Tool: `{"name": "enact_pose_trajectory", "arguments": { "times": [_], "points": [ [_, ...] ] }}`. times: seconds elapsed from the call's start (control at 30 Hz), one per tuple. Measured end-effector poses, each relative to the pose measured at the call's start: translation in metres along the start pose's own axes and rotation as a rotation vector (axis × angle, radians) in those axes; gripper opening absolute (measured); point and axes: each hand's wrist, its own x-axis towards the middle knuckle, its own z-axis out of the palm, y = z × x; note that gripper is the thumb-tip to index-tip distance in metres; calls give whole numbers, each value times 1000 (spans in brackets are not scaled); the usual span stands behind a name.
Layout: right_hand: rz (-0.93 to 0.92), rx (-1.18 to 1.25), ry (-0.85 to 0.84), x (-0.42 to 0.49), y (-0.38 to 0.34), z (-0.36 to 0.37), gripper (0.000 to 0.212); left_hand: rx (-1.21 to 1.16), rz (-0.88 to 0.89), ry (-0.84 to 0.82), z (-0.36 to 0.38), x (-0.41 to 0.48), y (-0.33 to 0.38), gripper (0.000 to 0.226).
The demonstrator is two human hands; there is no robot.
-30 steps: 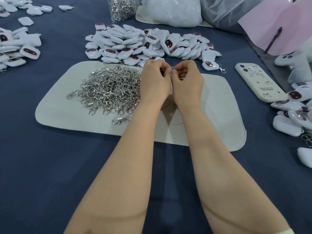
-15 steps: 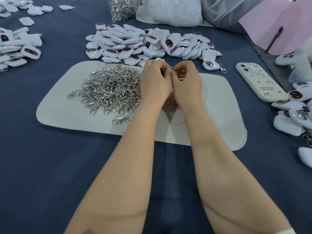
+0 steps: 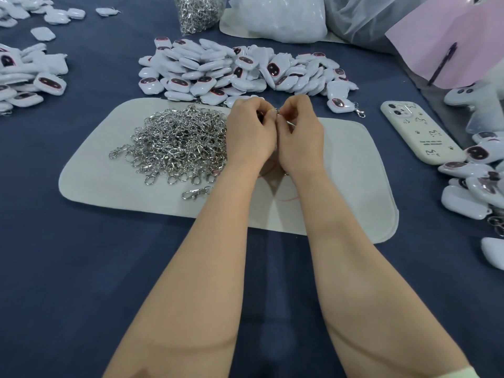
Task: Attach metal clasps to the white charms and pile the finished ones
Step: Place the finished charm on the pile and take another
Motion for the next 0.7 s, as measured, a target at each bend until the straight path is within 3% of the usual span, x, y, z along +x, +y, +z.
{"name": "enact_pose_trajectory", "arguments": {
  "times": [0.47,0.7],
  "points": [
    [9,22,-9,1,1,-5,15,-185,-29,-82,-3,0,0,8],
    [85,78,89,3,3,-8,13,-311,-56,-103,-7,-2,1,31]
  ]
}}
